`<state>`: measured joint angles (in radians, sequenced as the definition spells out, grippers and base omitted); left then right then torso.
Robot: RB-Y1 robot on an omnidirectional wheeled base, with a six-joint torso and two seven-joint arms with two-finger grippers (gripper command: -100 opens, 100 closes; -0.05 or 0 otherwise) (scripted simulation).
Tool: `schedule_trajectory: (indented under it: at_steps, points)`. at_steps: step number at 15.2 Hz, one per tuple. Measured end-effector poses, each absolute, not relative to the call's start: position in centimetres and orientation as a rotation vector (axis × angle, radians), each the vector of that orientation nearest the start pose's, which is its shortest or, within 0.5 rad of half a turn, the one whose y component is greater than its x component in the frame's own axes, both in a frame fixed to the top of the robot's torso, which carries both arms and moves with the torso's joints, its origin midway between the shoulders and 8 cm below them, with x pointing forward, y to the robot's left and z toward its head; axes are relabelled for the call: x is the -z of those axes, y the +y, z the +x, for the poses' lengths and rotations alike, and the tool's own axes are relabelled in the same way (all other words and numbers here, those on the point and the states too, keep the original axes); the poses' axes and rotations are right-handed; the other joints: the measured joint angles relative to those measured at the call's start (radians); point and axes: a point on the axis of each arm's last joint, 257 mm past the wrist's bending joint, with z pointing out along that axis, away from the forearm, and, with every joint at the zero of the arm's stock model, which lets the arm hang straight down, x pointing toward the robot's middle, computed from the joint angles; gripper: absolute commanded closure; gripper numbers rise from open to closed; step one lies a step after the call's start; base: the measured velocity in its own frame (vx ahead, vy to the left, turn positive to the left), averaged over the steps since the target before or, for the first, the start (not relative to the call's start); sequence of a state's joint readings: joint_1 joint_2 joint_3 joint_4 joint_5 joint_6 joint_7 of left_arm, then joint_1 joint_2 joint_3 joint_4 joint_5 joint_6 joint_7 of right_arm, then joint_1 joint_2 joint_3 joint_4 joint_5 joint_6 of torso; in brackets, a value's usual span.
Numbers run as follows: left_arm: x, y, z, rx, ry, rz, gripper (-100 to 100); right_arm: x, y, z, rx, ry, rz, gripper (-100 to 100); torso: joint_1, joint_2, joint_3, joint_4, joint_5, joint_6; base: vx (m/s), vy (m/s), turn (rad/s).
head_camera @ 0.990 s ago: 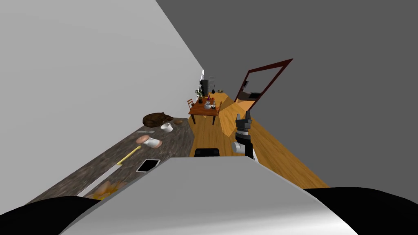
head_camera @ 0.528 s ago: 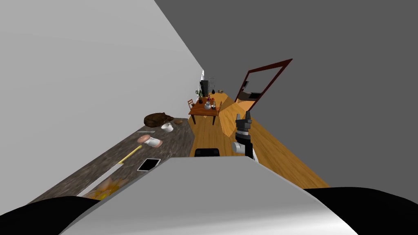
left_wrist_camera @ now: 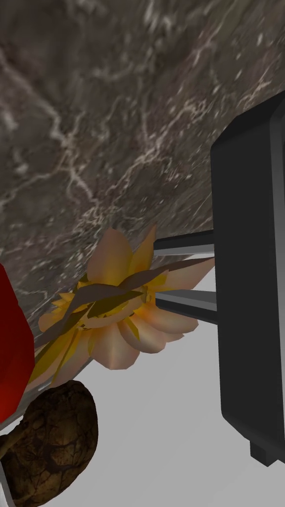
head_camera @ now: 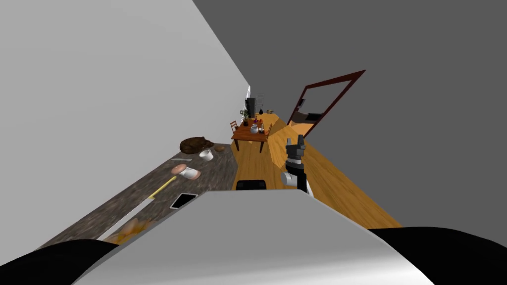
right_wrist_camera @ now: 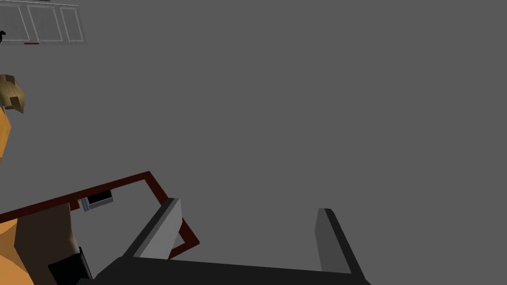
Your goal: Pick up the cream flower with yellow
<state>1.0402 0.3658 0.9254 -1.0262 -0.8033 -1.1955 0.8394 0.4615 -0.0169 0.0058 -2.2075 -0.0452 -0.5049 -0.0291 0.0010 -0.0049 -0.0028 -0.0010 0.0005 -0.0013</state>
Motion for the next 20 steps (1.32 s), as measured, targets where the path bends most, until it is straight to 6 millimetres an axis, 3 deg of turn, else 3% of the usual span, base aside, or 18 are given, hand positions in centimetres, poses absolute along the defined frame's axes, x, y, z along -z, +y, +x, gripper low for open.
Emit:
schedule_trajectory:
  at_steps: [20]
  points:
    - [30.4,54.5,-13.3,0.470,1.617,-1.469,100,-0.6,-28.0,36.0,-1.369,0.611,0.714,0,-0.002,0.002,0.001,0.000,-0.001,-0.001,0.041,0.037,0.052]
